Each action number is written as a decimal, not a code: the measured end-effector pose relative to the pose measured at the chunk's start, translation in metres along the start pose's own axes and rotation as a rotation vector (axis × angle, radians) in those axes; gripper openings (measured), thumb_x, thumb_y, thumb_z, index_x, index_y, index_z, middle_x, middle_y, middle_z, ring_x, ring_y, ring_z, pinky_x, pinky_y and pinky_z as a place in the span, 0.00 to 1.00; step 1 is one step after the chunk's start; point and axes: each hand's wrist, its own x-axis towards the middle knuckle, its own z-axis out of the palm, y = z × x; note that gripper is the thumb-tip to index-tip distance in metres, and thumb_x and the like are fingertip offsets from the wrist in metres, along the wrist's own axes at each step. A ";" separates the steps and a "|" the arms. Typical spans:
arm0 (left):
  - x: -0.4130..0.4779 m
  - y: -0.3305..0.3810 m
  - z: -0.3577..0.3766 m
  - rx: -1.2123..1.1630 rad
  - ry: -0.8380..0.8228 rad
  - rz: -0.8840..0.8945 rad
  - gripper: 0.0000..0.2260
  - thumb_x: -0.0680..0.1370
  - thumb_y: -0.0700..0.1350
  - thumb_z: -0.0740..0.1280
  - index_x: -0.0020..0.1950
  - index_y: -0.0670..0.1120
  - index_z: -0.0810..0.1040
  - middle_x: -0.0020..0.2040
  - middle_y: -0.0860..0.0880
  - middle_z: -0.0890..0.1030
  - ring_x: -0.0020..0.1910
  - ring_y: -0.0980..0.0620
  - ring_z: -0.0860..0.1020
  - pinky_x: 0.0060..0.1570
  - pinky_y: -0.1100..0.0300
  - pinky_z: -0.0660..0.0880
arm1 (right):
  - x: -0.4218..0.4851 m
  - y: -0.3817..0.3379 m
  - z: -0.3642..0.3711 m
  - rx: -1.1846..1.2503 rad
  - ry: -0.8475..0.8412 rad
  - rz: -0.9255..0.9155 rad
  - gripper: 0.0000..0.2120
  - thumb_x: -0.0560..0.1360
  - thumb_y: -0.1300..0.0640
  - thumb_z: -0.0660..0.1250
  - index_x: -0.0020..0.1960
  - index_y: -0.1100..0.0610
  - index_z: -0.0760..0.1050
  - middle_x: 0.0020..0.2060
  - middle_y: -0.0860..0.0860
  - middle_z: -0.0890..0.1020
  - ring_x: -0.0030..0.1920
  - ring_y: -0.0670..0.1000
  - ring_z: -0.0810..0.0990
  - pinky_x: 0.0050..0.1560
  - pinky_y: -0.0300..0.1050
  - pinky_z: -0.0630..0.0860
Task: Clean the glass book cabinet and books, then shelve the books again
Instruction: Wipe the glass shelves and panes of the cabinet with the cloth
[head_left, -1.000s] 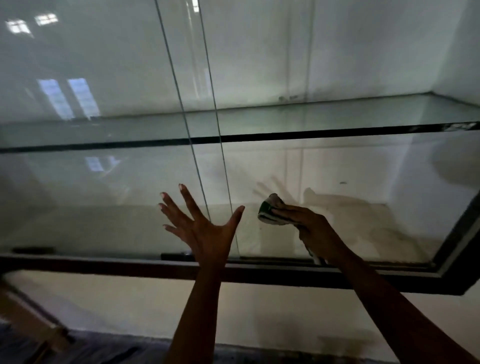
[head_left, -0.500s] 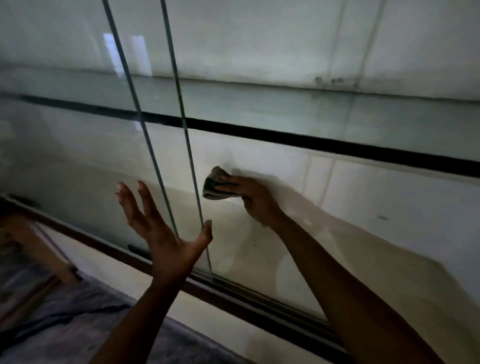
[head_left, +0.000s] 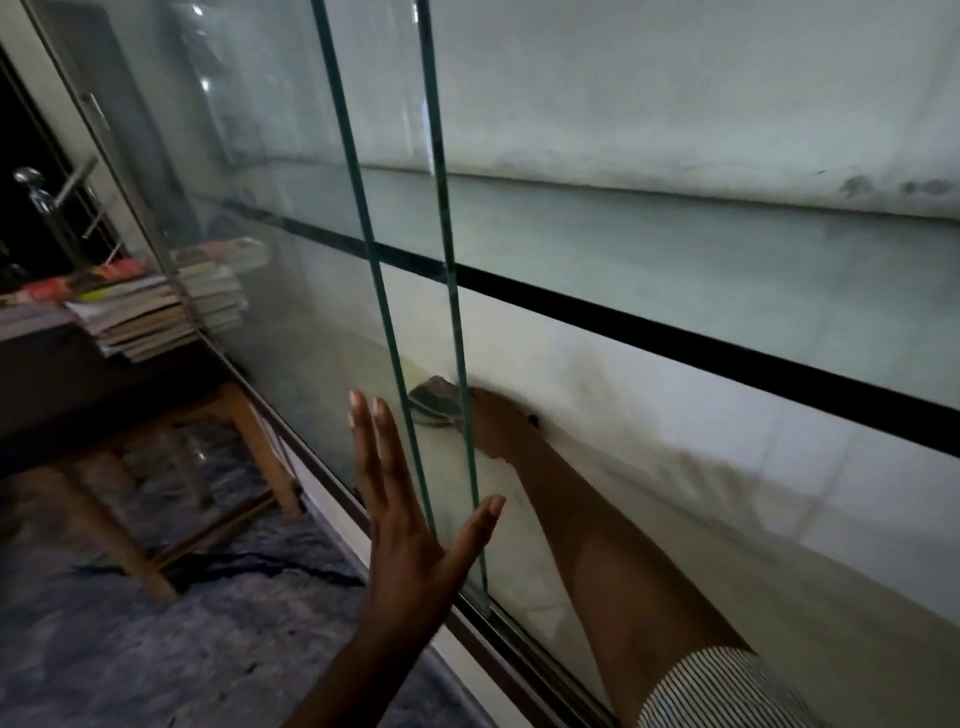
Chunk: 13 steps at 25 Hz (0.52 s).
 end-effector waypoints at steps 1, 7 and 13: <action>-0.008 0.002 0.001 -0.027 -0.010 0.002 0.41 0.76 0.65 0.58 0.77 0.45 0.43 0.78 0.45 0.41 0.77 0.49 0.41 0.72 0.68 0.42 | 0.002 0.000 0.004 -0.037 -0.006 -0.002 0.24 0.79 0.56 0.60 0.73 0.55 0.60 0.66 0.58 0.72 0.64 0.58 0.72 0.63 0.49 0.67; -0.027 -0.002 0.001 -0.126 -0.061 -0.037 0.33 0.78 0.64 0.54 0.77 0.57 0.42 0.78 0.52 0.40 0.77 0.54 0.41 0.73 0.63 0.45 | -0.024 -0.006 0.010 0.031 -0.066 -0.095 0.21 0.77 0.57 0.63 0.70 0.54 0.67 0.68 0.54 0.71 0.66 0.55 0.70 0.62 0.42 0.65; -0.026 -0.002 -0.002 -0.126 -0.071 -0.037 0.33 0.79 0.61 0.55 0.77 0.48 0.46 0.78 0.45 0.43 0.77 0.52 0.44 0.73 0.65 0.45 | -0.091 0.011 0.009 0.180 -0.108 -0.180 0.19 0.71 0.65 0.68 0.61 0.56 0.78 0.61 0.52 0.78 0.62 0.51 0.75 0.64 0.45 0.70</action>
